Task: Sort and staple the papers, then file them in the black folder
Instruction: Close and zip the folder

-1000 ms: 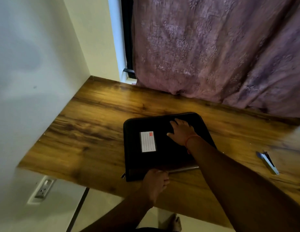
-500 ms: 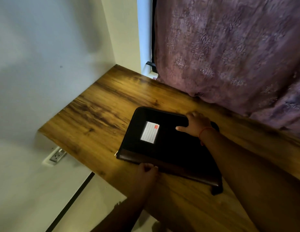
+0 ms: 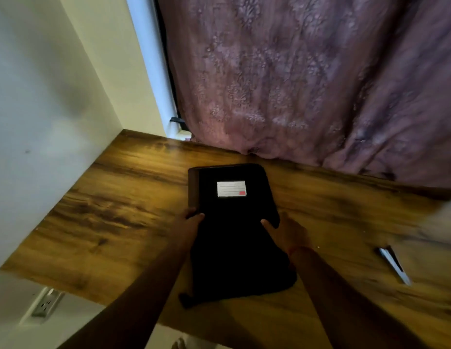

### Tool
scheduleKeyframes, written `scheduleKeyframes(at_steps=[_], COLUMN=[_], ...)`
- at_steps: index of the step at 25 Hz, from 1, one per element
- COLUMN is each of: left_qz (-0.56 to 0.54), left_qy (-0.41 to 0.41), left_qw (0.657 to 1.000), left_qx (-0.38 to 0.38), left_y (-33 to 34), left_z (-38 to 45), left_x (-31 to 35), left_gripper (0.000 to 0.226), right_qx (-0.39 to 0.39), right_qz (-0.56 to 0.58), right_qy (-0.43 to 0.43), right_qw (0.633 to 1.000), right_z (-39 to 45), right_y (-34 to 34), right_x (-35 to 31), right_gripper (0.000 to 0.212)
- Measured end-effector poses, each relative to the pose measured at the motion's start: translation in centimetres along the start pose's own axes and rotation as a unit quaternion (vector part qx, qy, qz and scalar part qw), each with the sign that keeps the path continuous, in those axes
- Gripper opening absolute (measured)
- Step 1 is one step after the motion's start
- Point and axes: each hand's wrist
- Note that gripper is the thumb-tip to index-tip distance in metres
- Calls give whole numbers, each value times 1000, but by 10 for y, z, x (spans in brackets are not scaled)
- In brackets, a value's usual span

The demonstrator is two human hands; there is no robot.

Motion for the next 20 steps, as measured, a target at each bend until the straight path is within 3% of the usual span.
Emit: scheduleKeyframes(at_steps=[3,7,11,15,20], left_qz=[-22,2,33,37,69], left_qy=[3,23,35,31,58], left_qw=[996,984,968,957,947], left_qx=[-84,-178,-248,-286,-307], left_y=[0,-2,1,14,48], left_z=[12,31,38,37,20], left_x=[23,28,30,30,37], left_gripper=[41,46,47,48,46], right_qx=[28,46,128,149,167], right_qz=[57,111,179,293,299], right_qy=[41,89,137,179,206], right_qw=[997,989,966,927,917], right_z=[-27,-47,-57,-60,-54], right_y=[12,23,31,21,0], right_x=[9,8,8,16,49], right_gripper=[59,54,46,22,14])
Point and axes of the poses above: each hand's wrist, its own z-axis towards the middle knuckle, its own y-axis out of the palm, x = y × z, and after that the axes turned 11 degrees about y, right-handed
